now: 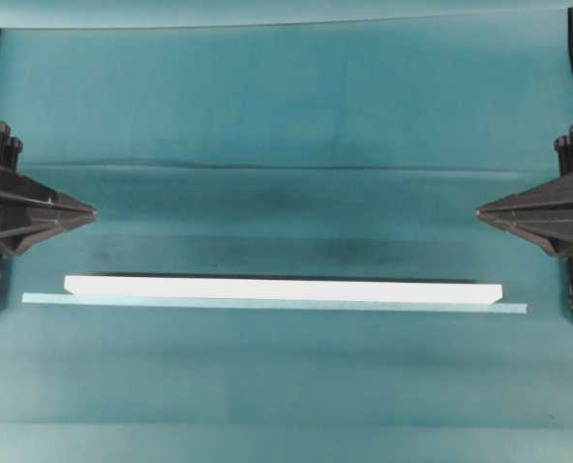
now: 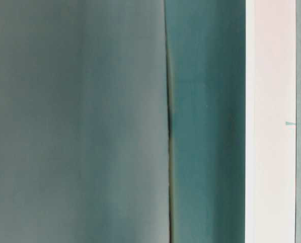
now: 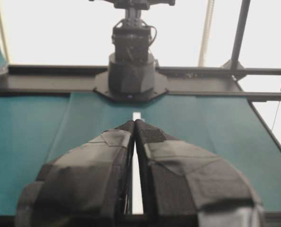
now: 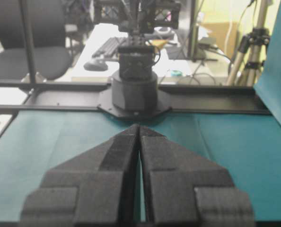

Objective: Lift a wooden board with both hands.
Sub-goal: 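Move both grippers inward and down over the white board's two ends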

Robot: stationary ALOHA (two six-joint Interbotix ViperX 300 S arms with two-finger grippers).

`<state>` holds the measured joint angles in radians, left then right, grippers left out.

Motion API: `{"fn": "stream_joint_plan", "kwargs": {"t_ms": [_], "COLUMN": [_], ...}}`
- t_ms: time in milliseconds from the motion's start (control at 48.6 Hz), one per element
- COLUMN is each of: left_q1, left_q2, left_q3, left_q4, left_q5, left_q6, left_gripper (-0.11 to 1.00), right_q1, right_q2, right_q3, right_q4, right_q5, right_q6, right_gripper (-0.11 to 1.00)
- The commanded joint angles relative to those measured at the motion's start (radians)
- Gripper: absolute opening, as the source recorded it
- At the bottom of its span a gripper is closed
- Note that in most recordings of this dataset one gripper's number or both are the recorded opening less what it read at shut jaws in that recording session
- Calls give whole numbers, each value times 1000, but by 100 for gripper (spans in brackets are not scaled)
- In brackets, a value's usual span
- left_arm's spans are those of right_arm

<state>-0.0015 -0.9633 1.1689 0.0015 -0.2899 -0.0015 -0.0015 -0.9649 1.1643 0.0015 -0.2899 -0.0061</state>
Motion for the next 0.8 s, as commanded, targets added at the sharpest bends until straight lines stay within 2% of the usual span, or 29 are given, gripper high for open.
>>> {"fn": "stream_joint_plan", "kwargs": {"t_ms": [0,62,82,124,227,329,391,618,783], "left_q1": [0,8,12,18,18,18,11,-5,-6], "left_q2": [14,15,15,14,11,17,32,137,229], "left_q3": [-52,-75,-83,-97,-147,-175,-189,-250,-314], "left_q4": [5,11,12,12,11,14,14,20,20], "left_q5": [31,87,107,138,187,256,308,399,451], "left_q6": [-29,-35,-38,-48,-115,-187,-209,-198,-164], "left_gripper": [14,15,13,7,0,0,0,0,0], "right_q1": [-5,-5,-5,-6,-6,-9,-18,-46,-46], "right_q2": [11,9,9,9,9,14,23,107,195], "right_q3": [-9,-18,-23,-31,-52,-81,-106,-215,-295], "right_q4": [18,61,74,89,91,91,92,92,92], "right_q5": [-2,23,34,55,120,210,275,489,629], "right_q6": [23,32,37,44,60,77,92,169,210], "right_gripper": [10,15,15,9,2,2,2,2,2]}}
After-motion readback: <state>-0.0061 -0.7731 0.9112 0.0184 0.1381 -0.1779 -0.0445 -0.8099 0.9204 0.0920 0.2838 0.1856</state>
